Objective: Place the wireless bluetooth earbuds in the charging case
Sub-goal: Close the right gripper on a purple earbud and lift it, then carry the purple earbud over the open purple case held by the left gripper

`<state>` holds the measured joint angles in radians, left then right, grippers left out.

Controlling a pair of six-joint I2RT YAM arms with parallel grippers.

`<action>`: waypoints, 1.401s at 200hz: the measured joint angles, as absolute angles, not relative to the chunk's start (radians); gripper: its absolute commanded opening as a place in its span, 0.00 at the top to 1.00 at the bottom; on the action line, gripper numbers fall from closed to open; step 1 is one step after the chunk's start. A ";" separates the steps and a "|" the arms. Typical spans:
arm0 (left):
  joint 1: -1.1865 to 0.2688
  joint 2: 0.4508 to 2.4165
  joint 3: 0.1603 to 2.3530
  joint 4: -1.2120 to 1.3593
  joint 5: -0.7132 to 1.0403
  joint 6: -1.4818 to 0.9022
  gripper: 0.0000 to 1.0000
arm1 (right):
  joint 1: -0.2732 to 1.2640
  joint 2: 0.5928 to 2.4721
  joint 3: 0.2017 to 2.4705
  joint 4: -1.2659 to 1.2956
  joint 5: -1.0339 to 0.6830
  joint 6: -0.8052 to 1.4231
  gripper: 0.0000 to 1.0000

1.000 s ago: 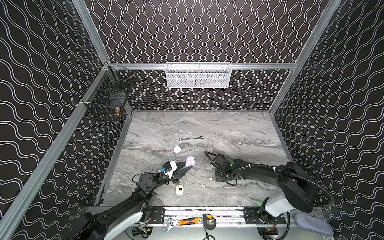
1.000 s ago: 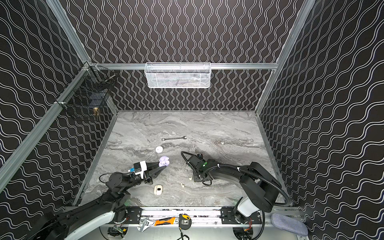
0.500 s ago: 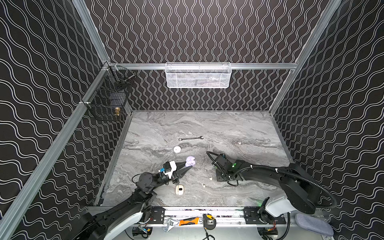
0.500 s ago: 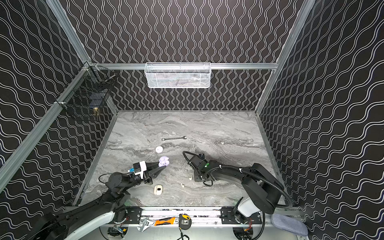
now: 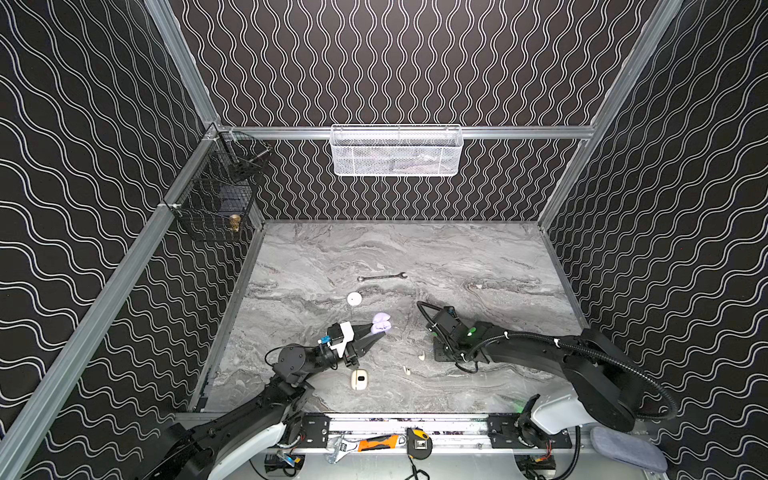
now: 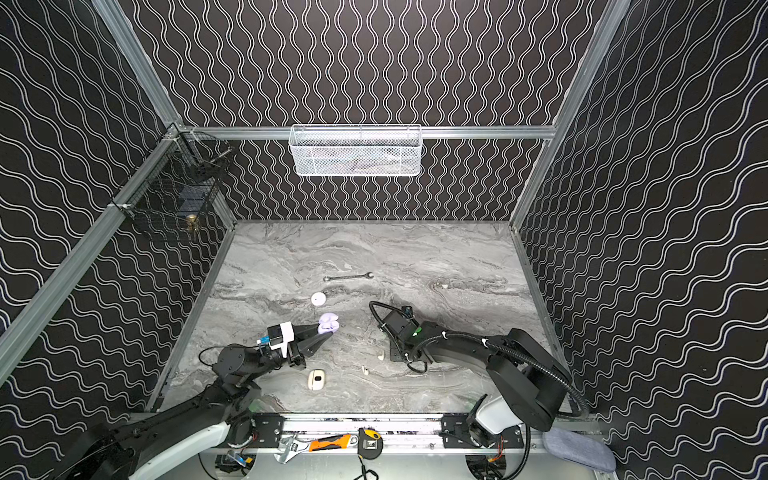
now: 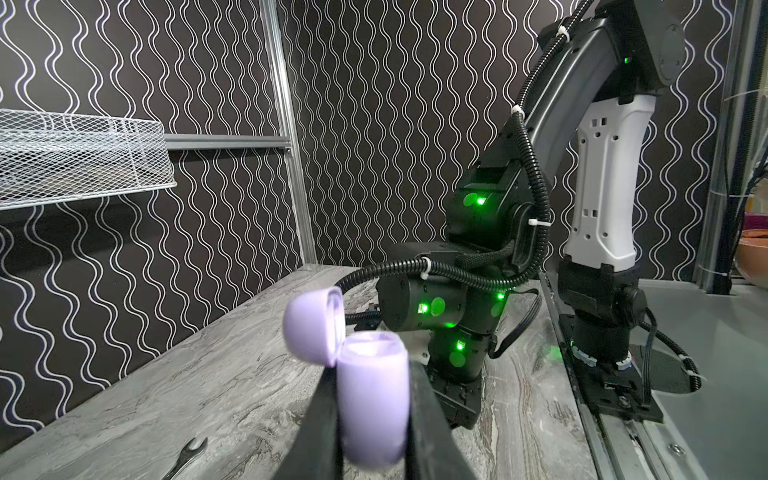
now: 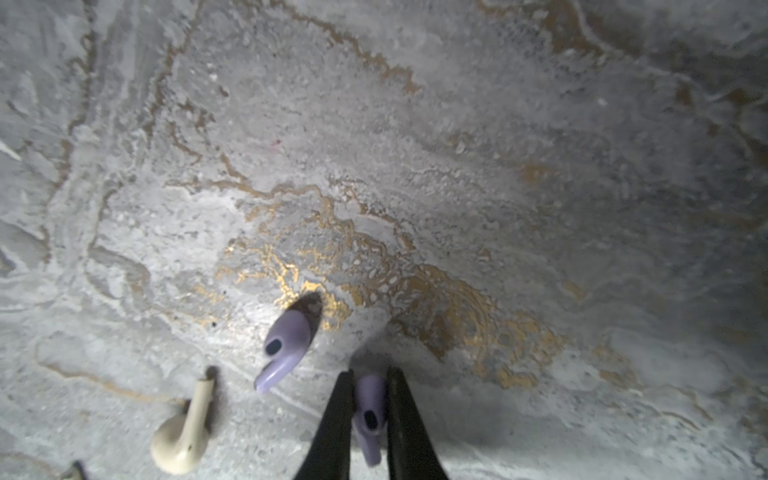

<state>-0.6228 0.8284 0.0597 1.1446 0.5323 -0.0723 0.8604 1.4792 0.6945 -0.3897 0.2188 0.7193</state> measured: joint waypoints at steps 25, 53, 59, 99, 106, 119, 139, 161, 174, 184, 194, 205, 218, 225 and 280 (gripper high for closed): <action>-0.623 0.843 0.054 1.174 0.536 -0.075 1.00 | 0.857 1.437 0.666 -0.383 0.199 0.742 0.90; -0.623 0.830 0.054 1.176 0.536 -0.075 1.00 | 0.857 1.354 0.649 -0.384 0.201 0.761 0.90; -0.623 0.828 0.054 1.176 0.536 -0.075 1.00 | 0.857 1.335 0.649 -0.388 0.206 0.765 0.90; -0.623 0.855 0.044 1.188 0.535 -0.075 1.00 | 0.859 1.185 0.678 -0.419 0.250 0.776 0.93; -0.623 0.860 0.044 1.193 0.535 -0.075 1.00 | 0.859 1.156 0.689 -0.421 0.257 0.776 0.94; -0.623 0.866 0.042 1.211 0.535 -0.075 1.00 | 0.860 1.101 0.707 -0.421 0.265 0.774 0.94; -0.623 0.872 0.036 1.234 0.535 -0.075 1.00 | 0.871 1.012 0.725 -0.413 0.274 0.766 0.95; -0.623 0.873 0.033 1.249 0.538 -0.076 1.00 | 0.890 0.931 0.737 -0.381 0.275 0.744 0.96; -0.623 0.875 0.033 1.259 0.542 -0.077 1.00 | 0.899 0.897 0.742 -0.345 0.274 0.739 0.96; -0.623 0.878 0.031 1.270 0.543 -0.079 1.00 | 0.909 0.880 0.742 -0.304 0.271 0.720 0.96; -0.623 0.879 0.029 1.278 0.544 -0.080 1.00 | 0.925 0.871 0.742 -0.260 0.257 0.713 0.97; -0.623 0.878 0.027 1.286 0.546 -0.080 1.00 | 0.948 0.869 0.743 -0.206 0.245 0.687 0.97; -0.623 0.876 0.027 1.287 0.547 -0.080 1.00 | 0.982 0.870 0.748 -0.142 0.242 0.667 0.98; -0.623 0.875 0.027 1.288 0.547 -0.080 1.00 | 1.001 0.873 0.750 -0.105 0.237 0.653 0.98; -0.623 0.880 0.012 1.316 0.547 -0.084 1.00 | 1.171 0.914 0.719 0.251 0.220 0.538 0.90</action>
<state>-0.6228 0.8803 0.0124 1.3163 0.5468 -0.0841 1.1713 0.9138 0.7189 0.2508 0.2199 0.5381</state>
